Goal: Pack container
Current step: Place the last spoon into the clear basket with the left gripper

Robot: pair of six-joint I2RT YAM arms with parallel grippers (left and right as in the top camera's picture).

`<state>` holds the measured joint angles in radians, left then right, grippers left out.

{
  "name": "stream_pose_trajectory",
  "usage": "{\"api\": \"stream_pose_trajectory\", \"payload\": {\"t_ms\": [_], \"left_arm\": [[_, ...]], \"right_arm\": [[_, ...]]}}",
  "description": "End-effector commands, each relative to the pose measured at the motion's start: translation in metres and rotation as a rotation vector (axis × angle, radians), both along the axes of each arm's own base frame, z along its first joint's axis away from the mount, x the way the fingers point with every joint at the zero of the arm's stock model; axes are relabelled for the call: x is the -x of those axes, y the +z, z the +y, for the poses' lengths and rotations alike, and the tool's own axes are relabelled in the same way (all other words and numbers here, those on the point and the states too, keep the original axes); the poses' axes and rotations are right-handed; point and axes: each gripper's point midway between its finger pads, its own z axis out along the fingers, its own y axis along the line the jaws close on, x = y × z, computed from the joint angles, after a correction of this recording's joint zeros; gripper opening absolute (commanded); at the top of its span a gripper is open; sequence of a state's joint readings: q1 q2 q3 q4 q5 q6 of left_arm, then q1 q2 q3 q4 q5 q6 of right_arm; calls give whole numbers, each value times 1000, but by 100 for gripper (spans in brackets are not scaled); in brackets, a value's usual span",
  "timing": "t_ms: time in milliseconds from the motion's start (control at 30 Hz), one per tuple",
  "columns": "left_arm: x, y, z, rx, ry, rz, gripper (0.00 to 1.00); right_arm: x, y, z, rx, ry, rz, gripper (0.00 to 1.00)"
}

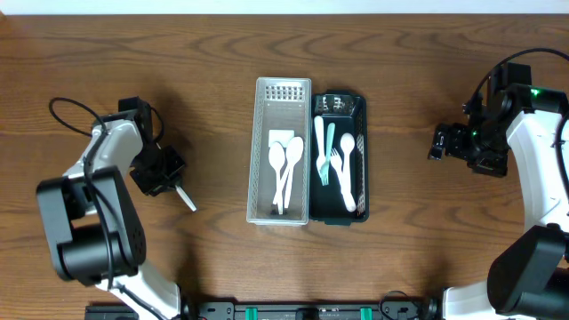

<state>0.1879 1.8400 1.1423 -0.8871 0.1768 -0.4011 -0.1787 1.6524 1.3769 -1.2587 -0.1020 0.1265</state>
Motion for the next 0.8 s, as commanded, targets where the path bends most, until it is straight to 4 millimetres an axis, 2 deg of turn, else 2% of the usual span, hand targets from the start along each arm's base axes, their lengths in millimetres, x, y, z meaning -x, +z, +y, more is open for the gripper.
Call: {"api": "stream_pose_trajectory", "payload": {"t_ms": [0,100,233,300,367,467,567,633,767], "left_arm": [[-28,59,-13,-31,-93,-186,6],[-36,107,-44,-40,-215,-317,6],[-35,162,-106,-33,-423,-515,6],[-32,179,-139,-27,-540,-602,6],[-28,188,-166,-55,-655,-661,6],[-23,188,-201,-121,-846,-711,6],[-17,175,-226,-144,-961,-696,7],[-14,153,-240,-140,-1009,-640,6],[-14,113,-245,-143,-1037,-521,6]], "right_arm": [[0,-2,2,-10,-12,6,96],[-1,-2,2,-9,-12,3,96],[-2,-2,2,-8,-12,-3,96],[-3,-2,2,-8,-12,-5,96],[-3,-2,2,-8,-12,-6,96],[-3,-2,2,-8,-12,-6,96],[-3,-2,2,-8,-12,-6,96],[-3,-2,2,-8,-12,-5,96],[-2,-2,2,-9,-12,-2,96]]}}
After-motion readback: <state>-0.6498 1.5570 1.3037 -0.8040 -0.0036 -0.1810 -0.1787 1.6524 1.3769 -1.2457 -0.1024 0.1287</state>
